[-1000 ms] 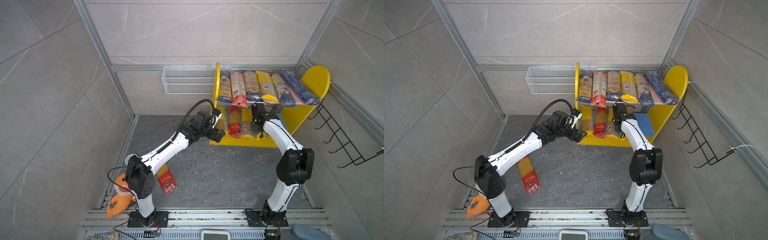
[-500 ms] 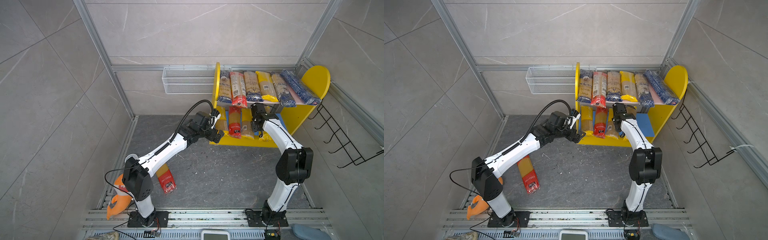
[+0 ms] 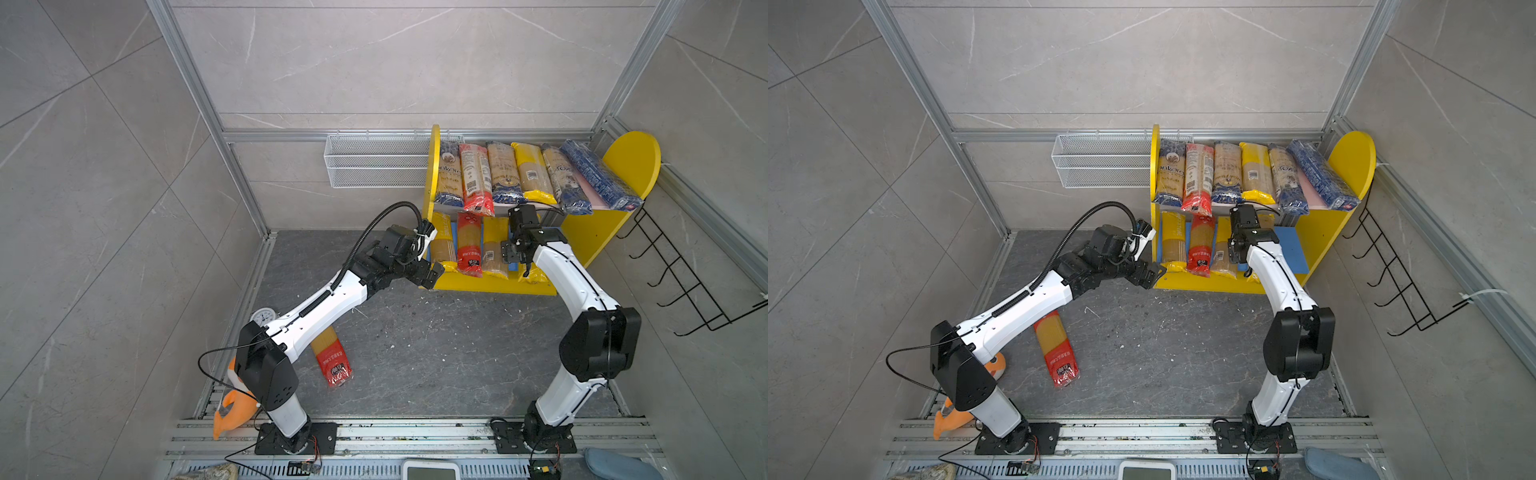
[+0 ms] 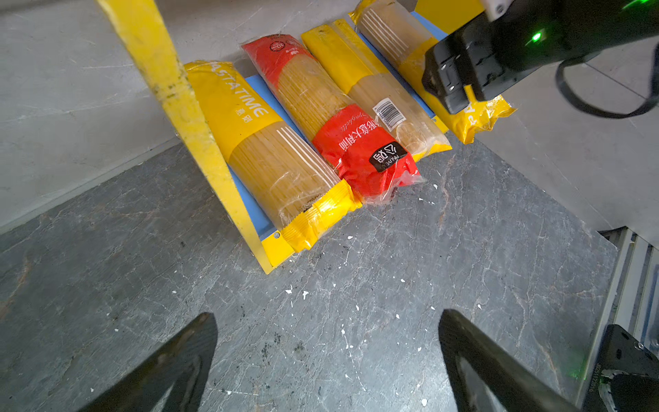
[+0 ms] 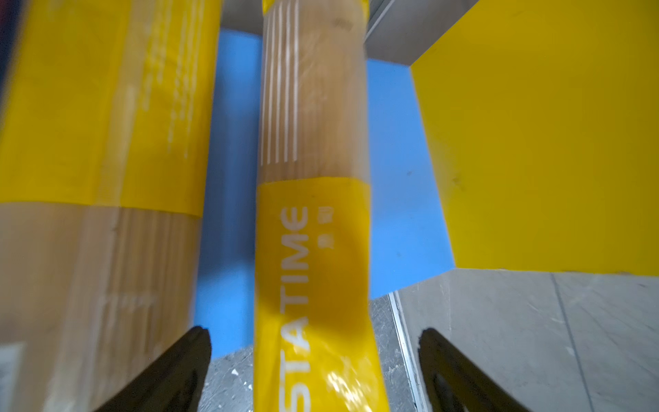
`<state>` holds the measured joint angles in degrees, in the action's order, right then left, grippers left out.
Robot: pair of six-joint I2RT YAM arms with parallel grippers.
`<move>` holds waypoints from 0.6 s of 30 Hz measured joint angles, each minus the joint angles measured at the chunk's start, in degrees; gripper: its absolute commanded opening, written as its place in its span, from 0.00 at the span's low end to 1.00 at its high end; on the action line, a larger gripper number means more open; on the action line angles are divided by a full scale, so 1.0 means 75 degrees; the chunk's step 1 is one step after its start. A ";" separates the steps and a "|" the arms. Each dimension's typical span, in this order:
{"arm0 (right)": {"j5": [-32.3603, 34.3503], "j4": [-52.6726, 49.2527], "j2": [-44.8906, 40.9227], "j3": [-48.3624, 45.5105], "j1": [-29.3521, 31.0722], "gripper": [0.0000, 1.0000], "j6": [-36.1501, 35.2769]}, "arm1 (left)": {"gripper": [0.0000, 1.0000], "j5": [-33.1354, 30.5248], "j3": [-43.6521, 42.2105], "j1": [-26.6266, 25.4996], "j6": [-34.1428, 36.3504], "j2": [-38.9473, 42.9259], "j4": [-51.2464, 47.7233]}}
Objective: Place and organize the pasta boxes and bags onto the shelf
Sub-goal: 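Stand the yellow PASTATIME pack upright at the shelf's far end and release, then draw the right gripper back and lower it toward the red floor pack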
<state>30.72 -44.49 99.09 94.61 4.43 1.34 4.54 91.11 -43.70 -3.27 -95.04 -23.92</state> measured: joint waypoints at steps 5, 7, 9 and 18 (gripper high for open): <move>-0.0192 0.0058 -0.0583 -0.0187 -0.0017 0.96 0.0085 | 1.00 -0.0023 -0.0353 0.0000 -0.0012 0.0344 -0.0012; -0.0251 0.0087 -0.0647 -0.0268 -0.0023 0.96 0.0134 | 1.00 -0.0035 -0.0484 0.0000 -0.0023 0.0495 -0.0006; -0.0303 0.0119 -0.0793 -0.0437 -0.0023 0.96 0.0210 | 1.00 -0.0067 -0.0632 0.0000 -0.0029 0.0659 -0.0015; -0.0644 0.0026 -0.1757 -0.1026 -0.0020 0.96 0.0548 | 1.00 -0.0227 -0.1239 -0.0003 -0.0052 0.1460 -0.0090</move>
<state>25.89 -44.29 85.91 86.91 4.27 5.45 2.83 81.82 -43.72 -3.66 -84.09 -24.60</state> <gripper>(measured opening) 0.958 0.997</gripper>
